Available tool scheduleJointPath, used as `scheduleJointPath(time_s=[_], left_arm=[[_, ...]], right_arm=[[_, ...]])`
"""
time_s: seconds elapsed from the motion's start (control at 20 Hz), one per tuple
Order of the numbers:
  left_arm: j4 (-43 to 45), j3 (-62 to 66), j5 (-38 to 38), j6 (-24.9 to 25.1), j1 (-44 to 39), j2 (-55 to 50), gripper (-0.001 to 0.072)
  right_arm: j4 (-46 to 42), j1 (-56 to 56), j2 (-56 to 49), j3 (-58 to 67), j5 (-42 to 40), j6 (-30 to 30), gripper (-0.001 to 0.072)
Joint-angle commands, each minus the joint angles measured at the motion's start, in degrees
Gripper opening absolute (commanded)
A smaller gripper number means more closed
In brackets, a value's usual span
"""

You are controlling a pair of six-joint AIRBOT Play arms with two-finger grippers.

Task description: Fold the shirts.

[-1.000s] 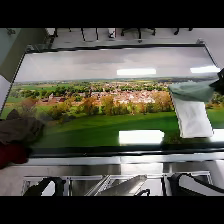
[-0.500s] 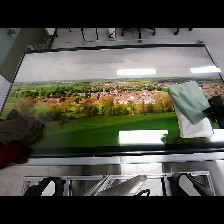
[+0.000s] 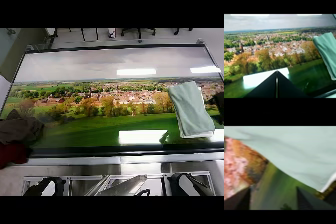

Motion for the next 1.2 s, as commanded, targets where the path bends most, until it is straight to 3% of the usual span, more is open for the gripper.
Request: scheduleJointPath(time_s=[0.0,0.05,0.3,0.5,0.6,0.7,0.8,1.15], left_arm=[[0.0,-4.2,-3.0,-0.1,0.0,1.2,0.0016],[-0.1,-8.5,-4.9,0.0,0.0,2.4,0.0017],[0.0,-41.3,-16.9,0.6,-2.4,14.1,0.0017],[0.2,-66.9,-29.7,0.4,-15.7,22.3,0.0016],[0.2,-75.0,-36.5,-2.0,-22.4,23.7,0.0017],[0.2,-78.8,-40.0,-2.5,-27.2,23.0,0.0016],[0.2,-79.3,-40.8,-2.4,-30.6,20.3,0.0016],[0.6,-72.9,-40.2,-2.4,-33.9,10.3,0.0016]], right_arm=[[13.2,0.8,0.1,2.8,2.8,-10.8,0.0127],[15.9,2.4,0.1,2.8,3.0,-13.8,0.0037],[16.1,21.3,0.2,0.3,3.1,-20.1,0.0028],[12.2,44.7,0.1,-8.1,9.2,-21.1,0.0028],[11.3,52.2,0.1,-11.4,14.2,-21.1,0.0028],[10.8,56.3,-0.2,-12.9,17.7,-21.9,0.0029],[11.8,58.4,-0.5,-13.0,15.6,-21.7,0.0029],[14.5,58.8,-0.5,-13.0,13.6,-22.8,0.0029]])
